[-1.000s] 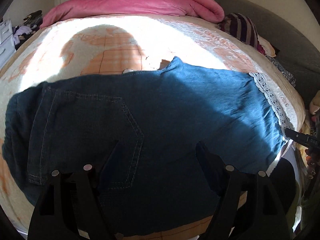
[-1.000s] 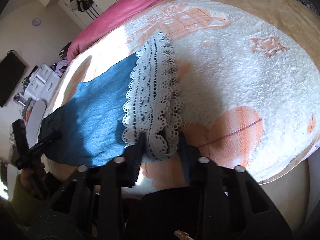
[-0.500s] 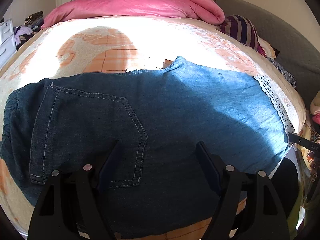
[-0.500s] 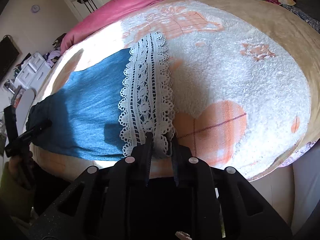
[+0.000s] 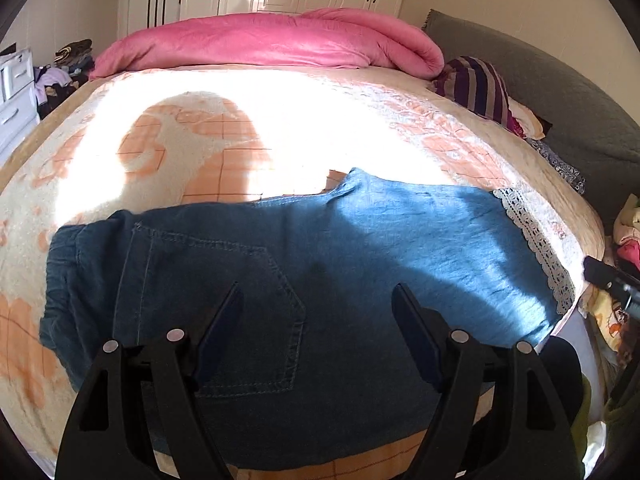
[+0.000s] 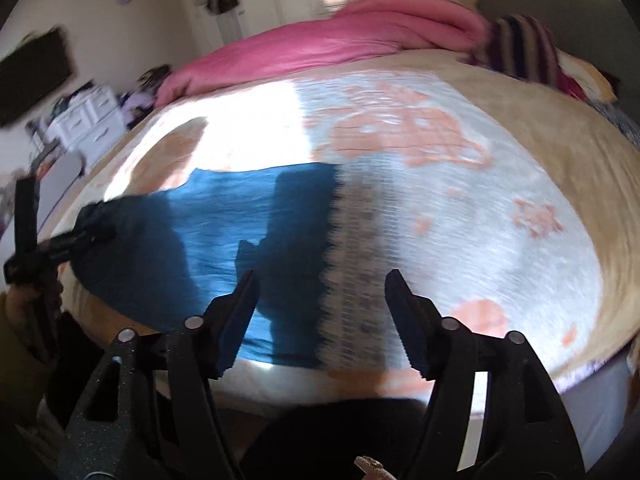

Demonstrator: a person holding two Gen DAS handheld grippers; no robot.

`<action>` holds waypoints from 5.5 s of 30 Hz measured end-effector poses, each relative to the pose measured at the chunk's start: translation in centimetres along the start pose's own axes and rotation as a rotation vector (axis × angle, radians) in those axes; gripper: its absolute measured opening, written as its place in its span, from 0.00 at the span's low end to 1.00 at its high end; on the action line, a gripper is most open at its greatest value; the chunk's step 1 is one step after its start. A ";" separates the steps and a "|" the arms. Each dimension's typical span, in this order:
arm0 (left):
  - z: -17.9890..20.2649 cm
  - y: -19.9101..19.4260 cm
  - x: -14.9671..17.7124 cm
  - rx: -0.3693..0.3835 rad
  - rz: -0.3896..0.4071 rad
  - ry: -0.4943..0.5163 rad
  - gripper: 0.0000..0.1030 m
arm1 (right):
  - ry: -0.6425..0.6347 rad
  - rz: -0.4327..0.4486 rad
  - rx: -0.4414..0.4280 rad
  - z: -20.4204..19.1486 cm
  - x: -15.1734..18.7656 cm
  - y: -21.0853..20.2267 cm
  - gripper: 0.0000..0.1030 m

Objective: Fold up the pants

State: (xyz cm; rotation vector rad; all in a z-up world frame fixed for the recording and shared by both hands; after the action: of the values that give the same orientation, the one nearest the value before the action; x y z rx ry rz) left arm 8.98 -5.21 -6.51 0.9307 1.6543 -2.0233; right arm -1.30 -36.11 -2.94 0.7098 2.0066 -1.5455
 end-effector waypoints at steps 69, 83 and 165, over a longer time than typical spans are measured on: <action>22.0 14.9 -9.7 0.278 -0.191 0.511 0.96 | 0.335 -0.062 -0.003 5.3 4.1 1.9 0.87; 24.8 19.8 -9.9 0.546 -0.290 0.436 0.71 | 0.376 -0.060 -0.034 5.3 4.1 2.9 0.77; -0.6 8.5 -7.4 0.542 -0.086 -0.351 0.19 | -0.452 -0.111 -0.183 -21.2 5.8 6.9 0.15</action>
State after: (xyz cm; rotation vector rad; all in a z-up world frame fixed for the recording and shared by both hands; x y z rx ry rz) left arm 19.92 -7.62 -7.64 0.6087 0.9929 -2.5773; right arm -2.52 -13.50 -6.90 0.1569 1.8304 -1.4056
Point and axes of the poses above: each gripper's, at about its wrist camera, not at the fingertips, and y roughly the way its jaws point, z to its right, x to its underside, the point moved 7 cm from there along y, roughly the way its jaws point, and after that the axes turned 5 degrees about y, right-handed, at the moved point
